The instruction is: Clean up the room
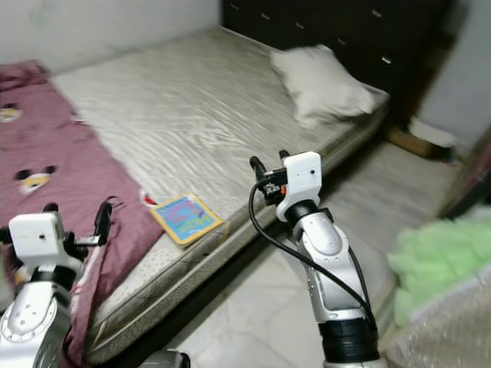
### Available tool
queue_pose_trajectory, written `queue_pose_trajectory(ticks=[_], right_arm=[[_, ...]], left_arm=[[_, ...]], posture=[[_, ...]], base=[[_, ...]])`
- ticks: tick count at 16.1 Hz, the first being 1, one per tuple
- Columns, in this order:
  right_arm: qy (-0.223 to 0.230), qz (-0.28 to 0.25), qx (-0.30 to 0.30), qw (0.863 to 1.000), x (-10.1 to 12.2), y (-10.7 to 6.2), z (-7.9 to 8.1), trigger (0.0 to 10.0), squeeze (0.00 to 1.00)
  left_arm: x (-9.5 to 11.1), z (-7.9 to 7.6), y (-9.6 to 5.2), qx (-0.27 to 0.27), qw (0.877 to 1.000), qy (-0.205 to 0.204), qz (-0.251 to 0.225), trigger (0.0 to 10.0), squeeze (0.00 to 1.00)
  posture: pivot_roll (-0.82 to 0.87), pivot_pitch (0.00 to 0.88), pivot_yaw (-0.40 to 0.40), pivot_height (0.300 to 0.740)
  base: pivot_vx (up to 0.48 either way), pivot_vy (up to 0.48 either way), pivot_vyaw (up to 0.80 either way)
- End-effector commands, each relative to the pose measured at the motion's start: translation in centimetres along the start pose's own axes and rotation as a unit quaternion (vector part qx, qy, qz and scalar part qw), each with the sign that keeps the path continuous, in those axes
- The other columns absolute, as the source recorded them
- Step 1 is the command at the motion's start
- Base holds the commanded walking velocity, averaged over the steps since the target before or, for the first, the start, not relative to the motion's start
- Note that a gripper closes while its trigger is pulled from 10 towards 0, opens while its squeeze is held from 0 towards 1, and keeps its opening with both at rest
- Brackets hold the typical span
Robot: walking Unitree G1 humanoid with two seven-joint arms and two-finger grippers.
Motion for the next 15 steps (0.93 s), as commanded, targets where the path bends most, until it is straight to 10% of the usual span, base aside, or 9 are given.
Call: queue_pose_trajectory(ticks=[1, 15], right_arm=[[0.000, 0.003, -0.007, 1.000, -0.26, -0.12, -0.53, 10.0, 0.00], [0.003, -0.003, -0.006, 1.000, -0.08, 0.00, -0.44, 10.0, 0.00]], left_arm=[[-0.07, -0.34, 0.08, -0.006, 1.000, -0.003, 0.003, 10.0, 0.00], [0.02, -1.14, 0.81, -0.025, 1.000, -0.009, 0.003, 10.0, 0.00]], posture=[[-0.05, 0.000, -0.032, 0.740], [-0.06, 0.000, -0.028, 0.740]], base=[[0.000, 0.000, 0.80], [0.000, 0.000, 0.80]])
Point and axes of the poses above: a point about 5 cm out from each wrist's last joint towards the gripper, its own y axis pointing out of the wrist towards the gripper, its own x axis along the axis of the wrist's last joint, z = x × y, the point moved 6 cm from there along y, pointing out of the wrist towards the gripper, and after that the axes turned 10 degrees about -y, right-handed, at the moved point
